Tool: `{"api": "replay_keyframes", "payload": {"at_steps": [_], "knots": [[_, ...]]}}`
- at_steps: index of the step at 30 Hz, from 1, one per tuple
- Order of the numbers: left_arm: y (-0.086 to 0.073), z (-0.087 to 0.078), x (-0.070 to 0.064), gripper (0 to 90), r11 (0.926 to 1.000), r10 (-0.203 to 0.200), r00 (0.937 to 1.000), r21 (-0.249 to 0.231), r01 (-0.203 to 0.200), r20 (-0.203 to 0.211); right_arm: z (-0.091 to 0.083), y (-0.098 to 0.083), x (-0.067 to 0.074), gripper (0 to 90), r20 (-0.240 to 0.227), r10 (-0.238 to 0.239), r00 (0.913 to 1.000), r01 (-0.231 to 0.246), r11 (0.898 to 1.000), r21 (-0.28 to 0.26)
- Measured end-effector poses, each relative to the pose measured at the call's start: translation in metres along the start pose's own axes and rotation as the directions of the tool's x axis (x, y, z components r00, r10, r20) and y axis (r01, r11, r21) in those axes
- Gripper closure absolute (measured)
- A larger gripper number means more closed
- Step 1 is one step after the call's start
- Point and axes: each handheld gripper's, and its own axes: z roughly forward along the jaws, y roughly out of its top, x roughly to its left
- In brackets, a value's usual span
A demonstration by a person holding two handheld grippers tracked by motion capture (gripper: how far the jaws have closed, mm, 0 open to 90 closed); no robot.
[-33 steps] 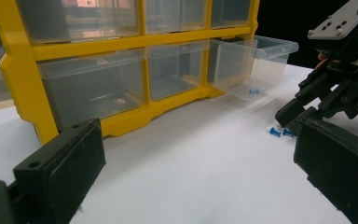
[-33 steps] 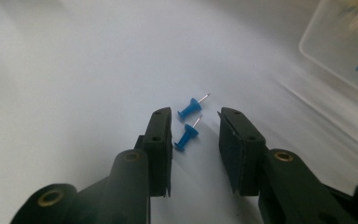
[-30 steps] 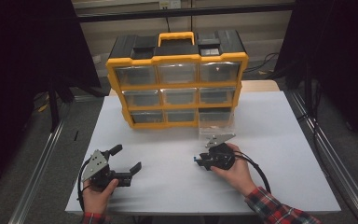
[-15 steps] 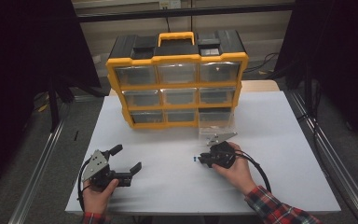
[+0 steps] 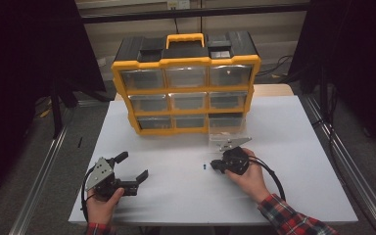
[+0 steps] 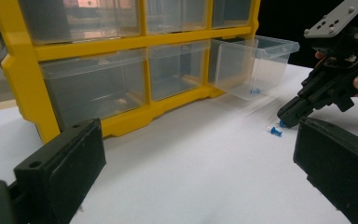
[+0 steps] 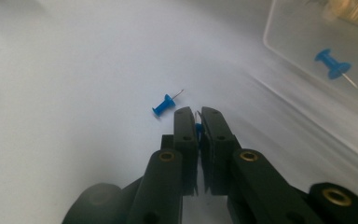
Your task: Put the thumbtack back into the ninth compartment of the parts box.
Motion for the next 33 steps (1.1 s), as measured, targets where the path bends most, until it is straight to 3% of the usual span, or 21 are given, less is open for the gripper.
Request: {"api": "replay_keyframes", "payload": {"at_steps": [22,28,33], "knots": [[0.000,-0.001,0.001,1.7,1.0000,0.000,1.0000,0.003,0.000,-0.001,-0.021,0.005,-0.005,86.8,-0.045,0.031,0.9985,-0.033,0.999,-0.043],[0.001,-0.002,0.002,1.5,0.9997,0.019,0.9998,0.012,-0.019,0.001,-0.025,0.005,-0.006,86.7,-0.054,0.037,0.9979,-0.040,0.998,-0.053],[0.000,-0.001,0.001,1.2,1.0000,0.001,1.0000,0.002,-0.001,0.007,-0.029,0.006,-0.007,86.7,-0.056,0.037,0.9977,-0.041,0.997,-0.058]]}}
